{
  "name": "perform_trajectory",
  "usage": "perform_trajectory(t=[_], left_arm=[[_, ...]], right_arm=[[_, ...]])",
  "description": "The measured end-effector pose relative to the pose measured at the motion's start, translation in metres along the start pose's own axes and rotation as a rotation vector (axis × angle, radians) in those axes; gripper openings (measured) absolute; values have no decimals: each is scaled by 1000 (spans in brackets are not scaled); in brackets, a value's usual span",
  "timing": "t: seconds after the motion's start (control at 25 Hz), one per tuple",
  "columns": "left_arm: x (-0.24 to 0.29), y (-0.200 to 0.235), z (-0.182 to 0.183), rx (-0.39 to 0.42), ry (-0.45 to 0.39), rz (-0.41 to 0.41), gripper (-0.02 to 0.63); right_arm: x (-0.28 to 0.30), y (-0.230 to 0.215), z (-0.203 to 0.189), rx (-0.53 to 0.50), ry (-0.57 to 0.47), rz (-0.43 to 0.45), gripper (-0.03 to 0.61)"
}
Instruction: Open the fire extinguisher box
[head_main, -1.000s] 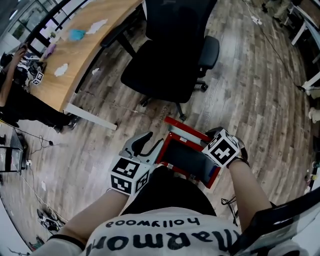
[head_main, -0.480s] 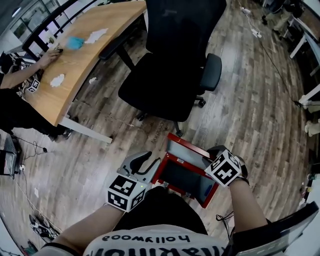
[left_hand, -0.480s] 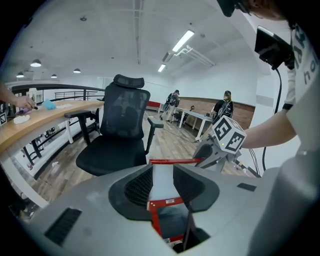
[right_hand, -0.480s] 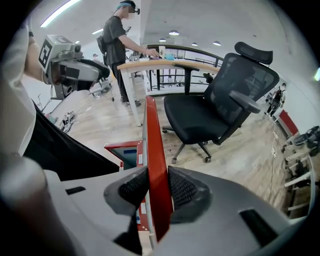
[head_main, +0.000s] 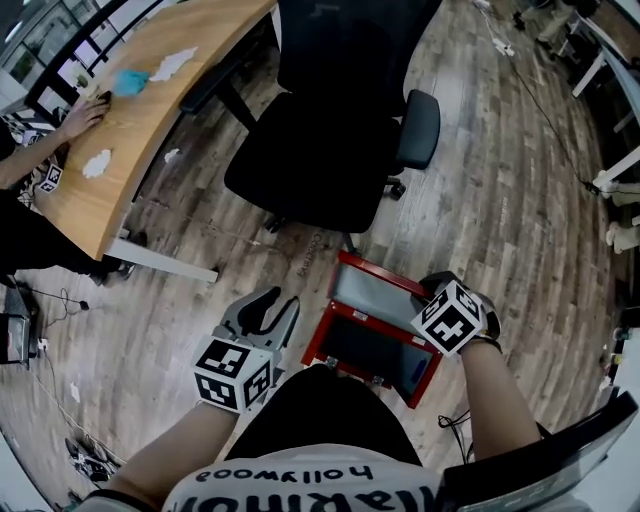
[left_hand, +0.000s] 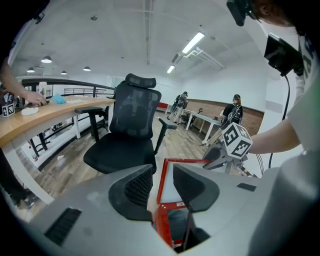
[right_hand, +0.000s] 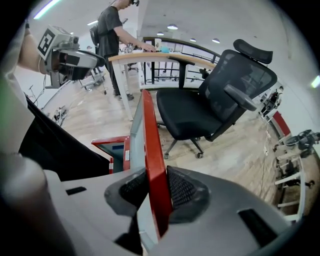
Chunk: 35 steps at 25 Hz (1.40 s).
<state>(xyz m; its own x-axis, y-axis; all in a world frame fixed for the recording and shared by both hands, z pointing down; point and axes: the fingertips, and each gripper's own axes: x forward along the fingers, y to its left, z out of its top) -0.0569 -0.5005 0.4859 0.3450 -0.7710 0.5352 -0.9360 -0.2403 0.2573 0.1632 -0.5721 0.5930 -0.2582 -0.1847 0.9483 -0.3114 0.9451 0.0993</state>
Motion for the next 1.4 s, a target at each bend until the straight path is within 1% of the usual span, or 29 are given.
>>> perform_trajectory(t=[0.16, 0.32, 0.56, 0.84, 1.24, 1.4], left_arm=[[7, 7, -4, -19, 16, -6, 130], [15, 11, -11, -21, 33, -24, 130], [26, 8, -7, 13, 43, -69, 130], [36, 8, -6, 22, 65, -80, 130], [44, 15, -13, 32, 90, -61, 130], [43, 19, -19, 24, 106, -47, 130]], right_arm=[[9, -10, 3, 3, 31, -38, 97], [15, -17, 1, 15, 41, -42, 97], [21, -22, 3, -19, 7, -37, 98], [32, -35, -2, -65, -40, -36, 106], [54, -51, -6, -58, -65, 56, 115], [60, -55, -8, -50, -77, 92, 120]])
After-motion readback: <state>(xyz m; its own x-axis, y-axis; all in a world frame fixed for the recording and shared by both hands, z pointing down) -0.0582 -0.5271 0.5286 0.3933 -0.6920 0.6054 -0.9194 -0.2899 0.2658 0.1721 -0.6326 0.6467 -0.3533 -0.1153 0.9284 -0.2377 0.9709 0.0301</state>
